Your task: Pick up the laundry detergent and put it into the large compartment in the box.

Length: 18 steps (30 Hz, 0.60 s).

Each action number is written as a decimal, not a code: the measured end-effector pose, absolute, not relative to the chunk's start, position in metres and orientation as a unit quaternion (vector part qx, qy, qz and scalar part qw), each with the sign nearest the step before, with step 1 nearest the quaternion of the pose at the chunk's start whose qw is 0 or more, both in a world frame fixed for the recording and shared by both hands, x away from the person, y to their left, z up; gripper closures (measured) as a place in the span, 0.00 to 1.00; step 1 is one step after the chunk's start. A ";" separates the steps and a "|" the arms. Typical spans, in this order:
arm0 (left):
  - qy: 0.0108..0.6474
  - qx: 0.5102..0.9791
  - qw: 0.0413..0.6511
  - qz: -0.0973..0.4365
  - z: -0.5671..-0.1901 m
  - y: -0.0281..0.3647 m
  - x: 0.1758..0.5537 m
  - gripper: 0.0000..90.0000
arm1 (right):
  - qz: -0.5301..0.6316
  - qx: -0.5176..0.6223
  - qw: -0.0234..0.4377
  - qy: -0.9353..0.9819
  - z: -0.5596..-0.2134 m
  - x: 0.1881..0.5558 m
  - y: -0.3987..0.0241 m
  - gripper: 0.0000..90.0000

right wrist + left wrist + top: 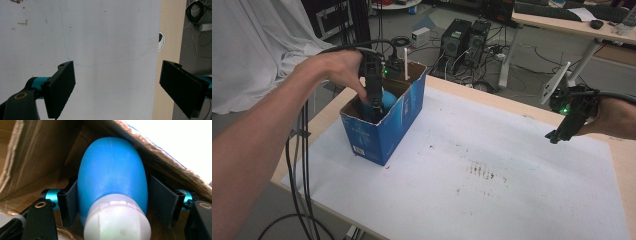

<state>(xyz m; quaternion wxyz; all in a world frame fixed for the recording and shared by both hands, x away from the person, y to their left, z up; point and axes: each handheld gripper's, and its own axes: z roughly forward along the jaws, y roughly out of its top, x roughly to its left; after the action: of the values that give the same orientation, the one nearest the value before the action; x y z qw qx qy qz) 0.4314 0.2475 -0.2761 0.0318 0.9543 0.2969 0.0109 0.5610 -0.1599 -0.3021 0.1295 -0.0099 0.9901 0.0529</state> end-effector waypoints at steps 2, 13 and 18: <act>0.302 0.953 0.028 0.014 -0.276 0.248 0.432 0.31 | 0.053 -0.012 0.130 0.990 -0.302 0.561 -0.160 0.14; 0.317 0.947 0.035 0.031 -0.263 0.256 0.431 0.27 | 0.053 -0.014 0.129 0.990 -0.301 0.560 -0.160 0.14; 0.320 0.946 0.035 0.036 -0.258 0.255 0.431 0.25 | 0.052 -0.015 0.128 0.990 -0.301 0.559 -0.160 0.14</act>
<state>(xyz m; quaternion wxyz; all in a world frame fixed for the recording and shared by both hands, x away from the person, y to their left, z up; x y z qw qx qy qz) 0.4311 0.2555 -0.2576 0.0352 0.9459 0.3204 0.0358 0.5595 -0.1598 -0.3006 0.1282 -0.0150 0.9903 0.0521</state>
